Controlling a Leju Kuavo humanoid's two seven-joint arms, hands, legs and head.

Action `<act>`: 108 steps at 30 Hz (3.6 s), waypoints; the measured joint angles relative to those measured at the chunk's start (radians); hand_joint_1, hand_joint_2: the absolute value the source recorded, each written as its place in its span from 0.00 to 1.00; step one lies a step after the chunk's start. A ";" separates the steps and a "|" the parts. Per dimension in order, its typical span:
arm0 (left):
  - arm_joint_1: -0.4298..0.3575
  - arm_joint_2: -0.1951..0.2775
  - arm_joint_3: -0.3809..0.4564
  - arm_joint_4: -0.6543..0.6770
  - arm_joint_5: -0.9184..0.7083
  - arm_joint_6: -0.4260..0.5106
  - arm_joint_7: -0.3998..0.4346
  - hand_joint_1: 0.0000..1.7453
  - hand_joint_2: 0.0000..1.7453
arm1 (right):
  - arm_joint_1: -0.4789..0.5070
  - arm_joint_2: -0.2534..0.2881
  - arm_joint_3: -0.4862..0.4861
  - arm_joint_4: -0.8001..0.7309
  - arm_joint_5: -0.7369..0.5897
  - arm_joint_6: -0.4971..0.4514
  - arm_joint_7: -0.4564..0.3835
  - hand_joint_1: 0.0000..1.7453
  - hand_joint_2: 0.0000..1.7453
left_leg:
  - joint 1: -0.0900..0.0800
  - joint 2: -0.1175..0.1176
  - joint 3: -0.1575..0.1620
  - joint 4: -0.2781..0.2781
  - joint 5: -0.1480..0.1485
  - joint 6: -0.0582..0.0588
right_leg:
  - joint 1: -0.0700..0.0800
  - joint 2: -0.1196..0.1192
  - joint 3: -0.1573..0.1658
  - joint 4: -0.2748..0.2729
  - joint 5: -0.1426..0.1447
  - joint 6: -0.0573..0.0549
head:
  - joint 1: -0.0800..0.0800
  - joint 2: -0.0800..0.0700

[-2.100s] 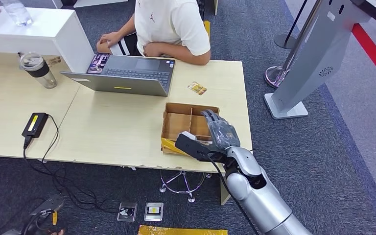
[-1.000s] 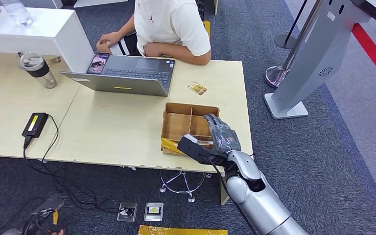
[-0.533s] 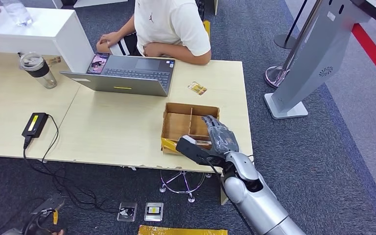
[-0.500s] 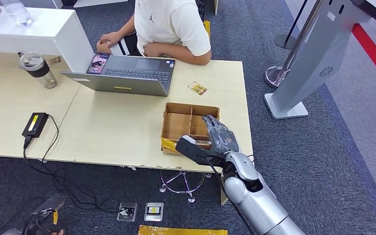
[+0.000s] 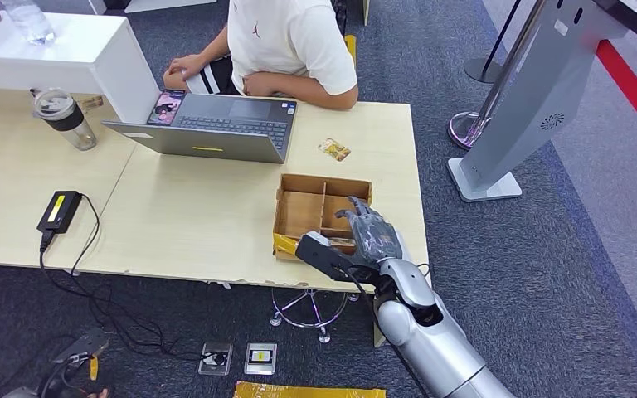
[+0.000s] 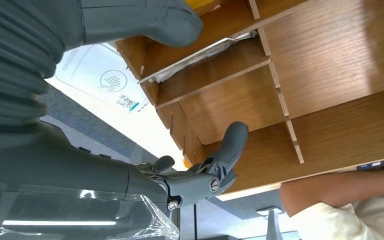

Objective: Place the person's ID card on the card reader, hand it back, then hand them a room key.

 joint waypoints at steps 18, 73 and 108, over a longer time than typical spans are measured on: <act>0.000 0.000 0.001 0.000 0.000 0.000 0.000 0.00 1.00 | 0.000 0.000 0.010 0.010 0.002 -0.004 -0.001 0.89 1.00 | 0.000 0.000 0.000 0.000 0.000 0.000 | 0.000 0.000 0.000 0.000 0.000 0.000 | 0.000 0.000; 0.001 -0.029 0.083 0.000 -0.075 0.047 -0.029 0.00 1.00 | -0.400 0.039 -0.138 0.182 -0.043 -0.424 -0.303 1.00 1.00 | 0.001 -0.002 -0.001 0.000 0.001 -0.001 | 0.001 -0.002 0.000 0.001 0.000 0.000 | 0.000 0.000; 0.078 -0.006 0.172 0.001 -0.096 0.041 -0.046 0.00 1.00 | -0.484 -0.245 -0.289 0.557 -0.188 -0.479 -0.204 0.00 1.00 | 0.000 -0.003 -0.001 0.001 -0.001 0.001 | 0.000 -0.004 0.000 -0.004 0.000 0.000 | 0.000 0.000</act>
